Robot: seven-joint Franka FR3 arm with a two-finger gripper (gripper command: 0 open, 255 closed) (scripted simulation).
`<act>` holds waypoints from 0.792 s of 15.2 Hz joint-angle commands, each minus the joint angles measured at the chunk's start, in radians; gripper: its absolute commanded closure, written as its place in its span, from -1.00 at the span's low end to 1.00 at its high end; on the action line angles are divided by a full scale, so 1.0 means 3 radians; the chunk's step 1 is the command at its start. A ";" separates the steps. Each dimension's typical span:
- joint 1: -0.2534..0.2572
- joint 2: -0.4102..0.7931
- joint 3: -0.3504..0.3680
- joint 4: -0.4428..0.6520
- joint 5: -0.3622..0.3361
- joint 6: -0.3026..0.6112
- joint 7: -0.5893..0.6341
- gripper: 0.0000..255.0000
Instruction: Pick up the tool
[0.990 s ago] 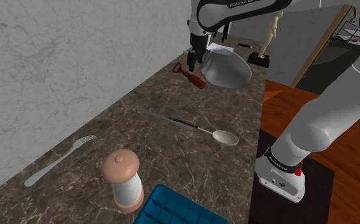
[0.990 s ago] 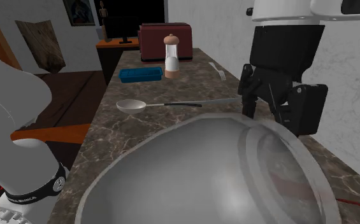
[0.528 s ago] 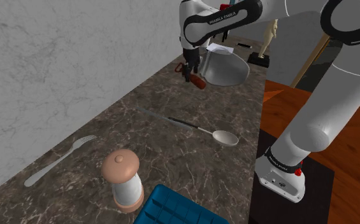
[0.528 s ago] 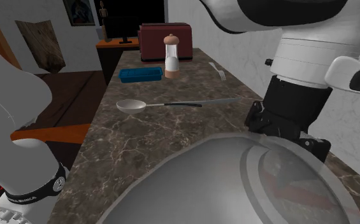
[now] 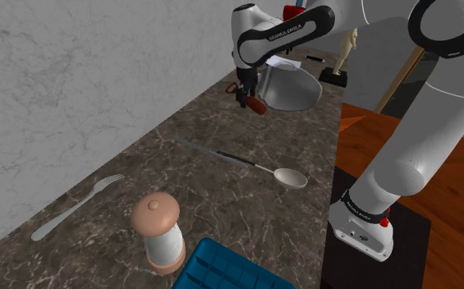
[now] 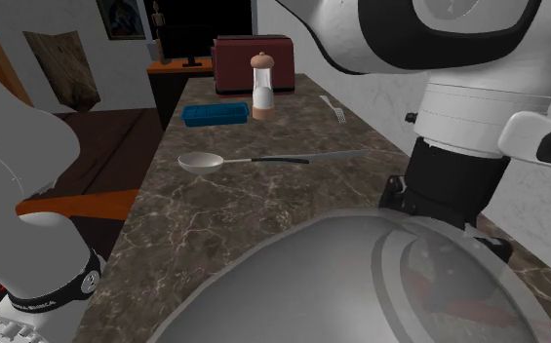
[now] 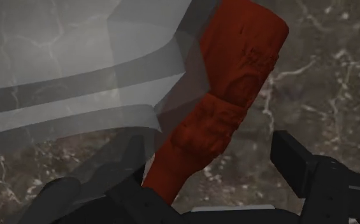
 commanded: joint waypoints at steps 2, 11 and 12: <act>0.0028 0.0019 0.0032 -0.0073 0.0178 0.0020 0.0021 1.00; 0.0022 -0.0005 0.0025 0.0048 0.0193 -0.0121 -0.0020 1.00; 0.0022 -0.0022 0.0026 0.0074 0.0198 -0.0162 -0.0027 1.00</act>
